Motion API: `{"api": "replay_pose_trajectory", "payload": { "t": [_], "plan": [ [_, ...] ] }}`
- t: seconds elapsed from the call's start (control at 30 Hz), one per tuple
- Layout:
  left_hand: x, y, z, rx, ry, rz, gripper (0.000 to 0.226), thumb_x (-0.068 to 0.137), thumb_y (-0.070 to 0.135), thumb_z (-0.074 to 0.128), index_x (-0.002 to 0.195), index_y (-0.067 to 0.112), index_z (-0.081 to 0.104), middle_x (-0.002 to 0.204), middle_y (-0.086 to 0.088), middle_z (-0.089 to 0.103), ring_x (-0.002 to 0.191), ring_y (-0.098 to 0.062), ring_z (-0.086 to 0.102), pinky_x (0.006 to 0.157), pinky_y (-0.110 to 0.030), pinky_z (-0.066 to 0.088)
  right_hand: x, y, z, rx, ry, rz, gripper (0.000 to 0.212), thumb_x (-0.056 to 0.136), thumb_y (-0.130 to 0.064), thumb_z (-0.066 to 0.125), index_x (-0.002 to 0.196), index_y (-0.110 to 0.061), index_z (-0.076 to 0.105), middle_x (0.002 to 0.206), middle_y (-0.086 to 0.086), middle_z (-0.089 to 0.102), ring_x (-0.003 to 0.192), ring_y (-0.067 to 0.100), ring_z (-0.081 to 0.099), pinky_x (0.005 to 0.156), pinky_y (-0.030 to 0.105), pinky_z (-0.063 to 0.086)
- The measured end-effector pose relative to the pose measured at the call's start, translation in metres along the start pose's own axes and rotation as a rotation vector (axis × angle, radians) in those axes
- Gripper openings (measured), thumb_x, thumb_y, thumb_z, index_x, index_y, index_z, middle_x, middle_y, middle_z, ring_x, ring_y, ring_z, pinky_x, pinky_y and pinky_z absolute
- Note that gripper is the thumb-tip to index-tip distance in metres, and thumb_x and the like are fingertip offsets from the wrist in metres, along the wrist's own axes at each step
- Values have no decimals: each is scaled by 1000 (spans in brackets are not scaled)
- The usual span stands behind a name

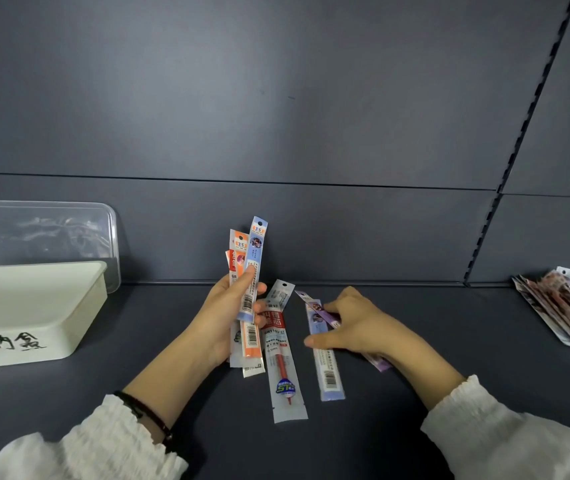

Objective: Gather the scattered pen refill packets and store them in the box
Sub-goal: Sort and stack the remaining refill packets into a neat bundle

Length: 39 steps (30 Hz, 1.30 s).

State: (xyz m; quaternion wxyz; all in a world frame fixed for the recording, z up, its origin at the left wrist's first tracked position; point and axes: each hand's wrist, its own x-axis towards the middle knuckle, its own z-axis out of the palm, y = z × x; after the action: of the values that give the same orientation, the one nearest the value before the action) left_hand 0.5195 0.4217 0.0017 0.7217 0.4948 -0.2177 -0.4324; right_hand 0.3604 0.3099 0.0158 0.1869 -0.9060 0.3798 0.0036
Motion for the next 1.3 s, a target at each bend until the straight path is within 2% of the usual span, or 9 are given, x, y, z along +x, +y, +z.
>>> {"api": "replay_pose_trajectory", "payload": {
  "t": [0.13,0.37,0.47,0.57,0.7,0.9,1.07,1.17,1.3],
  "plan": [
    [-1,1,1,-21,-16,4,22,93,33,57,108,18,58,75,-1,59,45,-9,47,42,-21,45,-1,10,-11,89,6,28,34,79,-28,72,111,-17,70,102,1,68,91,18,65,80,31,51],
    [-4,-2,2,-5,-27,-4,31,94,29,56,118,11,65,72,0,62,48,-7,51,46,-20,48,6,10,-6,69,234,78,25,70,-11,65,91,-19,75,86,5,72,79,23,68,71,37,59],
    [-6,-2,7,-26,-41,-14,28,95,26,54,115,10,65,79,-1,72,61,-11,63,56,-23,54,5,8,-5,493,319,-20,22,74,-6,70,91,-18,76,84,1,75,77,12,70,70,27,56],
    [-9,-4,12,-54,-66,-22,26,97,24,51,116,11,63,98,-7,76,88,-17,72,79,-32,56,-4,-9,-4,1240,152,-124,23,81,1,68,101,-10,74,94,9,76,83,15,72,78,28,57],
    [-18,-5,20,56,-141,-2,23,96,32,51,105,16,65,81,-4,74,71,-17,71,64,-31,57,-9,-28,5,1493,100,-171,24,85,1,64,108,-6,69,99,12,75,89,22,73,79,32,60],
    [-20,-8,25,132,-175,10,23,94,34,53,108,18,62,80,-2,71,73,-14,70,66,-27,55,-10,-33,14,1291,305,-130,14,82,-9,72,95,-7,66,88,7,76,76,12,72,63,20,53],
    [-13,9,17,-80,-187,124,27,100,20,44,121,11,58,116,-6,72,103,-20,70,76,-34,60,-10,-33,13,1189,312,-163,10,83,-18,72,86,-10,68,78,0,72,65,4,61,52,18,44],
    [-7,28,-1,-208,6,185,22,101,20,42,109,12,60,93,-3,77,83,-17,74,66,-33,60,-8,-28,18,703,338,-151,22,72,-41,78,80,-22,68,78,-8,66,68,2,57,60,19,44],
    [-1,33,-21,-189,201,189,18,100,26,47,109,17,59,79,1,74,60,-10,71,61,-27,54,-11,-26,23,33,52,-146,61,58,-70,71,104,-35,53,104,-13,47,104,8,42,86,31,45]
  ]
}}
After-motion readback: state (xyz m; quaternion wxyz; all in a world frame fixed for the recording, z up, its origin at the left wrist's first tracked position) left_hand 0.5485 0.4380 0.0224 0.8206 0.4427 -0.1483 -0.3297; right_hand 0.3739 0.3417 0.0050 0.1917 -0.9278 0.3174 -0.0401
